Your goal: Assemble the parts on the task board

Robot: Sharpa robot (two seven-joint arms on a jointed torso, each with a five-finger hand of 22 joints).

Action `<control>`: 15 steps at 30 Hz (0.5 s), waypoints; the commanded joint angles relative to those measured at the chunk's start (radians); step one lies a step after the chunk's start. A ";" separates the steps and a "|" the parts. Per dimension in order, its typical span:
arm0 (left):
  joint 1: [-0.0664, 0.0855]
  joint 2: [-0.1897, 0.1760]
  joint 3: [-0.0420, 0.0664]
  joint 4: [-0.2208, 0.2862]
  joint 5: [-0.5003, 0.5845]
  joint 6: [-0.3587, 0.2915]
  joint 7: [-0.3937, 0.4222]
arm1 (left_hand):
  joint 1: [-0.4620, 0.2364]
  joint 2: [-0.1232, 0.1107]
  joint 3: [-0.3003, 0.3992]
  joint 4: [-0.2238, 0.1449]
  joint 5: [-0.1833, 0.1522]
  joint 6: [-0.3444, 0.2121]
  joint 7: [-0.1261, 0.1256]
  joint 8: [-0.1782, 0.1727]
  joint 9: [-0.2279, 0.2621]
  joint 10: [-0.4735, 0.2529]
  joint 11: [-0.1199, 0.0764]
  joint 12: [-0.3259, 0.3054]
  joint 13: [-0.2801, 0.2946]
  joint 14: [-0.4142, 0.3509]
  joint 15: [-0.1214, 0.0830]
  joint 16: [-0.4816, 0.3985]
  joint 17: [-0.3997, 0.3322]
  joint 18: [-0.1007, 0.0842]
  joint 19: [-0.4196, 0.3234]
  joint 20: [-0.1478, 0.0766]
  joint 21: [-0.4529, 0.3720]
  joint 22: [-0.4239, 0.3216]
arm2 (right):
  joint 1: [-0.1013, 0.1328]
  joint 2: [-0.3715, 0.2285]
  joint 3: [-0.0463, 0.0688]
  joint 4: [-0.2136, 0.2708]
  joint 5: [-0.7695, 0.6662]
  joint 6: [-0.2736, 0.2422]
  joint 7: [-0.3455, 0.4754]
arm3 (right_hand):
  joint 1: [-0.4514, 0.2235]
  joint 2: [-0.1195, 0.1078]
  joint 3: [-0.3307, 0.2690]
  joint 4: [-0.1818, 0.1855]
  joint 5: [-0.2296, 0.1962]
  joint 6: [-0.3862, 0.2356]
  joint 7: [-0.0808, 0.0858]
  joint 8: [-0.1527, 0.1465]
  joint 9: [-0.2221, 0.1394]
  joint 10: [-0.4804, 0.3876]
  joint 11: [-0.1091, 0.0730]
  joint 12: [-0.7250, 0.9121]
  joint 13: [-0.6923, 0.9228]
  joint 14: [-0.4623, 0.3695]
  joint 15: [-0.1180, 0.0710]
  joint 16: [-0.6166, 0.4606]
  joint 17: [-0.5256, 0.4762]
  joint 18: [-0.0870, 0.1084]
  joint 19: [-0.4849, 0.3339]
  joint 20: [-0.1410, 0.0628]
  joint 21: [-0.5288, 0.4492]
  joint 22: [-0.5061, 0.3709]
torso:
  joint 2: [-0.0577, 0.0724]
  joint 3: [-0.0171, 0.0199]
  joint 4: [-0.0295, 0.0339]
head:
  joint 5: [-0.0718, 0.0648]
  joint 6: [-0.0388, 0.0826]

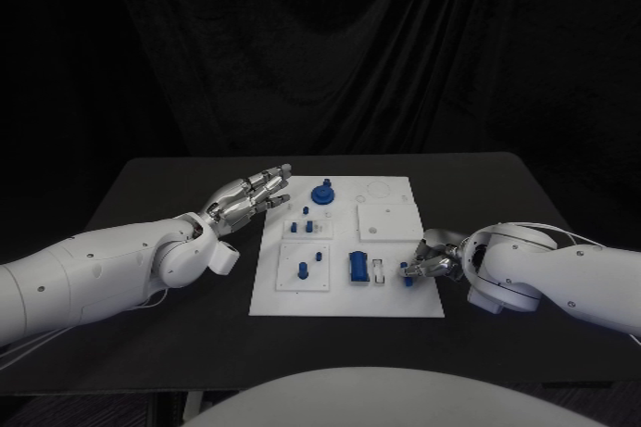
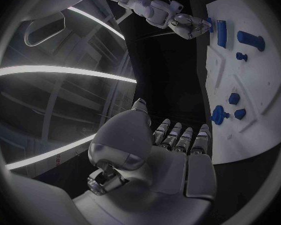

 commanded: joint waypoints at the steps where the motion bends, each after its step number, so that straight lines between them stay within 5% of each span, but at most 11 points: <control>1: -0.002 0.000 0.001 0.001 -0.006 0.016 0.009 | -0.001 0.008 0.004 -0.001 0.005 -0.006 0.003 0.001 -0.001 -0.003 0.007 -0.001 -0.001 -0.001 0.006 0.002 0.000 0.004 -0.003 0.001 0.004 -0.001 | -0.002 0.001 0.001 0.002 0.085 -0.021 0.020 | -0.013 0.000 0.135 -0.128 -0.006 0.009 -0.001 0.005 0.001 0.104 -0.004 0.003 0.263 0.092 0.001 -0.003 0.194 -0.001 0.060 0.007 0.007 0.233 | 0.000 -0.0006 0.0006 | 0.001 0.000; 15: -0.002 0.000 0.001 0.000 -0.006 0.018 0.005 | 0.000 0.009 0.004 -0.001 0.006 -0.006 0.003 0.001 -0.001 -0.003 0.007 -0.001 -0.001 -0.001 0.006 0.002 0.000 0.004 -0.003 0.001 0.004 -0.001 | -0.001 0.019 0.001 -0.009 0.106 -0.042 0.039 | -0.030 -0.001 0.138 -0.124 -0.007 0.008 -0.003 0.007 0.000 0.104 -0.006 0.003 0.263 0.093 0.003 -0.003 0.194 -0.002 0.062 0.008 0.011 0.234 | 0.000 -0.0005 0.0018 | 0.001 0.000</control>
